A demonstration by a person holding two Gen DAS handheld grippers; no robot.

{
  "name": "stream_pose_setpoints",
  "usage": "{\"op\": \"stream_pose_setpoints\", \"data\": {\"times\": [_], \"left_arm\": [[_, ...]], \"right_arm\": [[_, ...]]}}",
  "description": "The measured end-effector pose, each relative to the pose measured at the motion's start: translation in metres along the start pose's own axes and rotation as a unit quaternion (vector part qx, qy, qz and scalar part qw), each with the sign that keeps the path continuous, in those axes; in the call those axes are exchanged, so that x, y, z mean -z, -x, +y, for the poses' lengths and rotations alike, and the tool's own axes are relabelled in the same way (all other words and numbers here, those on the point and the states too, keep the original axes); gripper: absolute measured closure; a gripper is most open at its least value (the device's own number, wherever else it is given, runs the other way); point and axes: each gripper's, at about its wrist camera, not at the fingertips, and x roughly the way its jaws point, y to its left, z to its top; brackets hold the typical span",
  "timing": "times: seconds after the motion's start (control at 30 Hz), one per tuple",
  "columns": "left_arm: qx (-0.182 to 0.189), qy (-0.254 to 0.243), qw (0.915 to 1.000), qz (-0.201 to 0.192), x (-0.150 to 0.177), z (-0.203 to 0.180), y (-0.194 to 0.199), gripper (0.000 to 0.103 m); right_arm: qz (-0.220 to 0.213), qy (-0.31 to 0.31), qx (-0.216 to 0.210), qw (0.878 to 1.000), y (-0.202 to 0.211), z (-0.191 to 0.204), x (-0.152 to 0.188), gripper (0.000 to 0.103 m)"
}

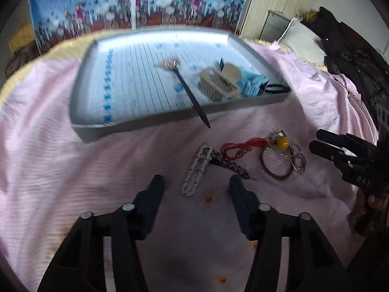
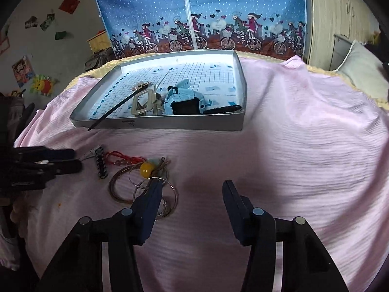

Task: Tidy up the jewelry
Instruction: 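Grasp the silver barrette with the left tool while the right tool reaches for the metal key rings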

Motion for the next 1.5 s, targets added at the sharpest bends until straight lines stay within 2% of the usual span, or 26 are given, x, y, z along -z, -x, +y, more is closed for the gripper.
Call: {"op": "stream_pose_setpoints", "data": {"times": [0.07, 0.2, 0.37, 0.63, 0.73, 0.9, 1.0, 1.03, 1.07, 1.1, 1.23, 1.43, 1.5], "left_arm": [[0.007, 0.016, 0.9998, 0.013, -0.002, 0.001, -0.008, 0.068], [0.014, 0.029, 0.9994, 0.010, -0.007, 0.001, -0.011, 0.076], [0.024, 0.079, 0.9966, 0.009, -0.007, 0.008, -0.012, 0.090], [0.060, 0.157, 0.9855, -0.027, 0.013, 0.024, -0.001, 0.101], [0.069, 0.150, 0.9858, -0.032, 0.014, 0.020, 0.006, 0.102], [0.052, 0.122, 0.9906, -0.034, 0.016, 0.008, 0.008, 0.102], [0.052, 0.122, 0.9904, -0.039, 0.017, 0.005, 0.006, 0.102], [0.054, 0.123, 0.9900, -0.043, 0.018, 0.006, 0.006, 0.102], [0.055, 0.123, 0.9896, -0.049, 0.018, 0.006, 0.007, 0.102], [0.055, 0.123, 0.9894, -0.054, 0.019, 0.005, 0.007, 0.102], [0.058, 0.121, 0.9886, -0.069, 0.020, -0.001, 0.011, 0.102], [0.058, 0.101, 0.9898, -0.082, 0.013, -0.020, 0.017, 0.102], [0.071, 0.103, 0.9885, -0.086, 0.012, -0.024, 0.020, 0.102]], "right_arm": [[0.009, -0.006, -0.007, 1.000, -0.006, -0.003, 0.001, 0.064], [0.018, -0.022, -0.027, 0.999, -0.011, -0.008, 0.002, 0.069], [0.016, -0.034, -0.043, 0.998, -0.011, -0.013, 0.004, 0.080], [0.011, -0.015, -0.057, 0.998, -0.010, -0.003, 0.003, 0.082], [0.013, -0.002, -0.053, 0.999, -0.015, 0.002, 0.004, 0.082], [0.024, 0.003, -0.045, 0.999, -0.027, 0.006, 0.001, 0.081], [0.040, 0.002, -0.043, 0.998, -0.033, 0.006, 0.001, 0.082], [0.043, 0.000, -0.046, 0.998, -0.033, 0.005, 0.002, 0.086], [0.044, -0.002, -0.051, 0.998, -0.033, 0.004, 0.002, 0.094], [0.044, -0.005, -0.055, 0.998, -0.032, 0.004, 0.002, 0.096], [0.027, -0.024, -0.074, 0.997, -0.023, -0.002, 0.001, 0.099], [-0.021, -0.037, -0.086, 0.995, 0.002, -0.005, -0.007, 0.099], [-0.033, -0.047, -0.089, 0.994, 0.007, -0.009, -0.009, 0.099]]}}
